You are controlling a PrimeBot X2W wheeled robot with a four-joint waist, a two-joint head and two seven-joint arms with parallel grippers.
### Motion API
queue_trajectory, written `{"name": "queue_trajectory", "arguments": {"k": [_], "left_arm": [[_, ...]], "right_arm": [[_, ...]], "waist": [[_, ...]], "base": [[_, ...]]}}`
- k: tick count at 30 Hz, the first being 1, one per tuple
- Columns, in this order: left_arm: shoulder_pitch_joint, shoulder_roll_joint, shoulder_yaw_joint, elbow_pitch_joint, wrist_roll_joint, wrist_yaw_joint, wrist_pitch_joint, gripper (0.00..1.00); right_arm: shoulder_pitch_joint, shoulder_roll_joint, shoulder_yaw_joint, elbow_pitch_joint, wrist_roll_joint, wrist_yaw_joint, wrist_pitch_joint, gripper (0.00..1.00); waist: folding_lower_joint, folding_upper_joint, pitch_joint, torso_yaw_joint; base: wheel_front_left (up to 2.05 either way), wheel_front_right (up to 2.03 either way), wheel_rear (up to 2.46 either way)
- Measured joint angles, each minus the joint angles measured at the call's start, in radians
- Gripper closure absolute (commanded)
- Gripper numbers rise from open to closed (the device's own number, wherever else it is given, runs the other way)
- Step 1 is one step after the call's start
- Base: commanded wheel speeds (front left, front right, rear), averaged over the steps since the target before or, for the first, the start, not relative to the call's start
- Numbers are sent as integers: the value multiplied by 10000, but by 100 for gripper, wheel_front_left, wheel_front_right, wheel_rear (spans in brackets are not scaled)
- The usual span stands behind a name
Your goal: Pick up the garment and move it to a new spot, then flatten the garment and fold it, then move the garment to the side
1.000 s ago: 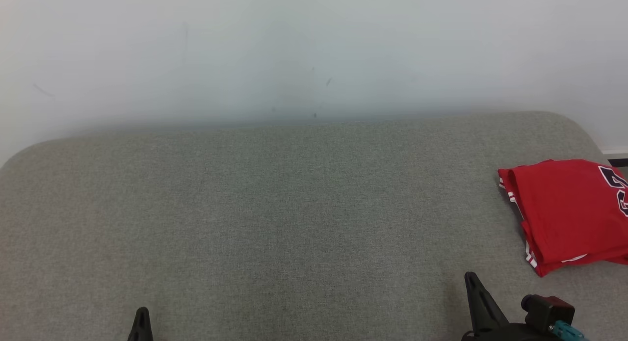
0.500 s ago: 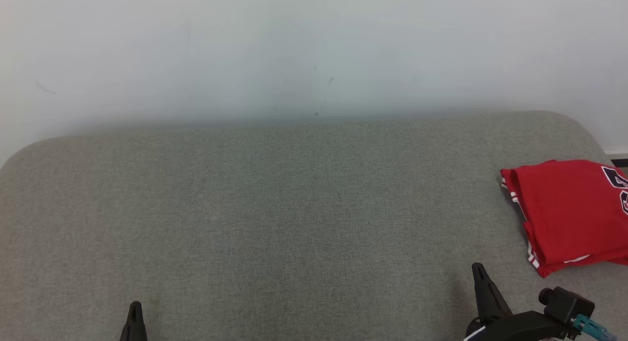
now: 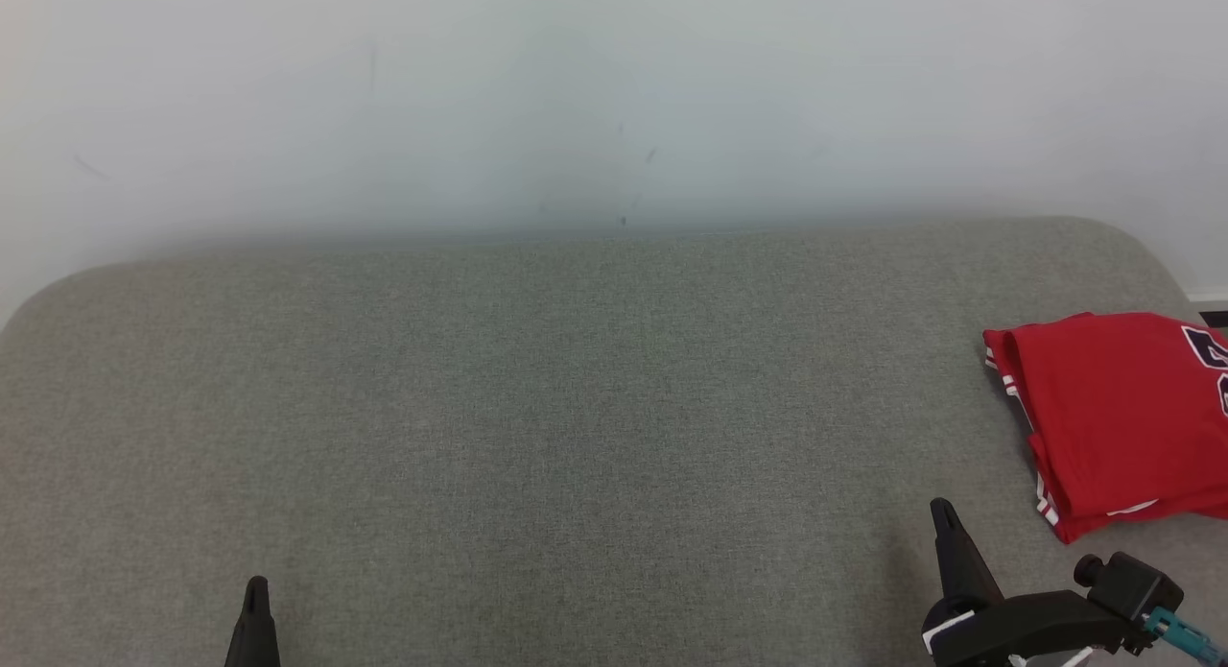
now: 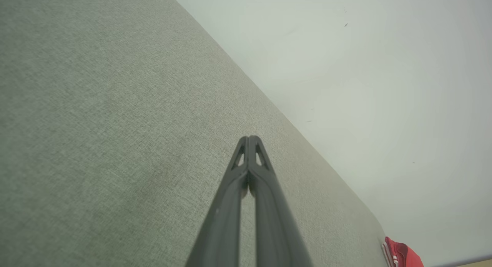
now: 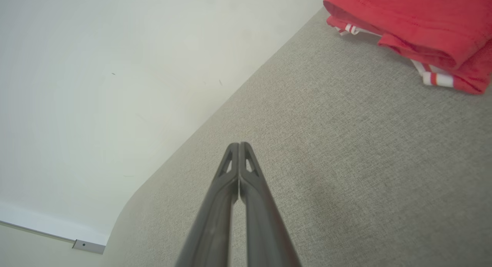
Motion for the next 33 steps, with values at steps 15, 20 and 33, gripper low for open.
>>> {"name": "queue_trajectory", "arguments": {"k": [15,20,33], "left_arm": [[-388,12,198,163,-1726,-56,483,100],[-432,13,267,211,-2228,-79,648,100],[-749,21,401,316,-3563,-94,1041,100]], "right_arm": [[-288,0,-127,-4,1877,0,267,100],[-349,0,-167,-6,2447,0,351,100],[-550,0,-253,-12,3893,-2,546,100]], "waist": [[0,0,35,52],[0,0,47,70],[0,0,80,118]], "base": [[0,0,0],[0,0,0],[0,0,0]]}}
